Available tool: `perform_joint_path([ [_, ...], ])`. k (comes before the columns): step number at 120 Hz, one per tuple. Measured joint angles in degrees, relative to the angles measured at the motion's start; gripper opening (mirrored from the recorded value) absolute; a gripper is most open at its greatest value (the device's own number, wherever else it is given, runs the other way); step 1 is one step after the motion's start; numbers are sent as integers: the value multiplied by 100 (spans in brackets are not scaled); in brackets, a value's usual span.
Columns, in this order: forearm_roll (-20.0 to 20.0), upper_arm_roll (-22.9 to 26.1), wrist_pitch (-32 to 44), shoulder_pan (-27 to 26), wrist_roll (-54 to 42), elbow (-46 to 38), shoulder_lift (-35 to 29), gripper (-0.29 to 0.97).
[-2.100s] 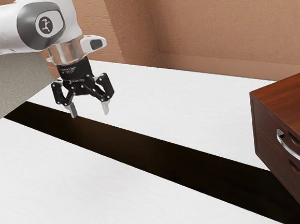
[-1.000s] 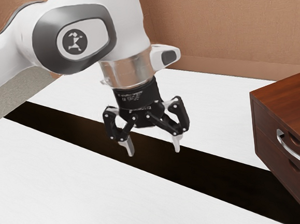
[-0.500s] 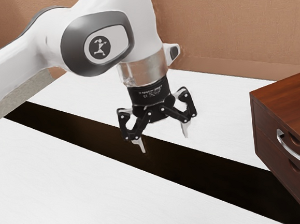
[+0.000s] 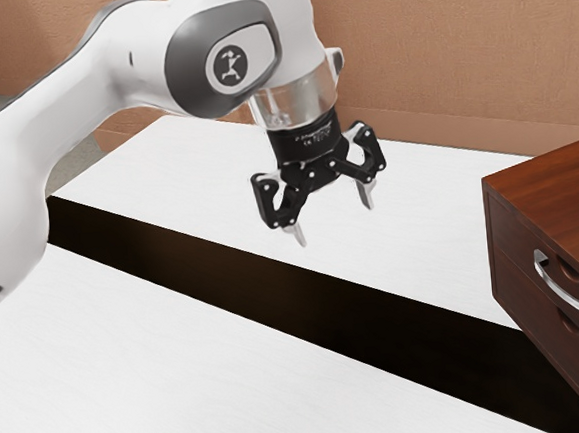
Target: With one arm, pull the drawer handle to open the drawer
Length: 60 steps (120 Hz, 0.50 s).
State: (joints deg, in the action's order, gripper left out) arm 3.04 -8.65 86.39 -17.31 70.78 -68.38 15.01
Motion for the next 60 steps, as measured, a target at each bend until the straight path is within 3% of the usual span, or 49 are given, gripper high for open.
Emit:
perform_joint_path([
  [60,140,677,-22,69,290,978,862,68],
])
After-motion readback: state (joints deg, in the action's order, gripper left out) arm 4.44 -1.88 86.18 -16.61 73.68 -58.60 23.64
